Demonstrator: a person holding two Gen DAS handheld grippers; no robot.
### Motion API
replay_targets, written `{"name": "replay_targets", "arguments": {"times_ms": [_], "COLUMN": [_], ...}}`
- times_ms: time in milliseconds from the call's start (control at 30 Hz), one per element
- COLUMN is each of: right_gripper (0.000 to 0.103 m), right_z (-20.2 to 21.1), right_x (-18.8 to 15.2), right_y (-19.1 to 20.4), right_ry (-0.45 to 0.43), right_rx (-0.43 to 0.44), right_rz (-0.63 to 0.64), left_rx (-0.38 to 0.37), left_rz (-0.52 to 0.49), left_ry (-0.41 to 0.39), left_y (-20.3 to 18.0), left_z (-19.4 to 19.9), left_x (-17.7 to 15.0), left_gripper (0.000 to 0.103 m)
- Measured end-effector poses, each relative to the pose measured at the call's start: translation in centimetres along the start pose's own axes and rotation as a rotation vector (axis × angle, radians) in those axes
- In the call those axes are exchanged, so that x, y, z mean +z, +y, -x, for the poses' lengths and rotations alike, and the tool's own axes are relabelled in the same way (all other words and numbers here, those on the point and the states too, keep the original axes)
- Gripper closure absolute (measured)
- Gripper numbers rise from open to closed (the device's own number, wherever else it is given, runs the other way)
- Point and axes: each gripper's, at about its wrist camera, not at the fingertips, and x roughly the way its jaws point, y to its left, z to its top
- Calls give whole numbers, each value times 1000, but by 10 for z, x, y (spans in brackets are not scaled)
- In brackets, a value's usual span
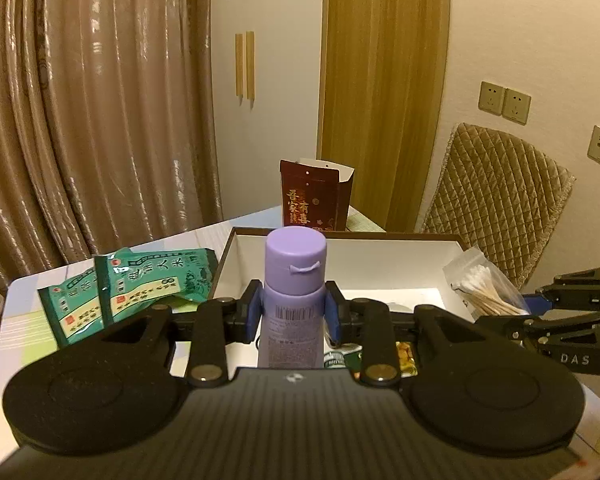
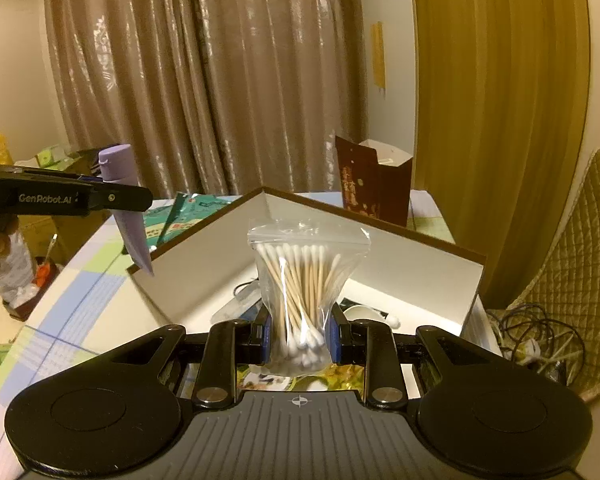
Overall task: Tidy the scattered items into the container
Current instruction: 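Lift the purple tube and swab bag and carry both over the box, then lower the purple tube and swab bag into the box and open both grippers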
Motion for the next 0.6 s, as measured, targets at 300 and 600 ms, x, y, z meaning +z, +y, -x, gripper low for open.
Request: {"name": "replay_targets", "arguments": {"times_ms": [300, 600], "right_gripper": [79, 79], "right_z": [-35, -61], "right_x": [-1, -8], "right_y": [-11, -19], "right_ry": [72, 141], "right_rx": [-6, -3], "right_rz": [-32, -66], "left_rx": [9, 37], "left_rz": [-25, -38], "left_ry": [104, 287], "left_y": [11, 24], "left_z": [-58, -112], "left_x": [-4, -33], "left_gripper": [76, 76]}}
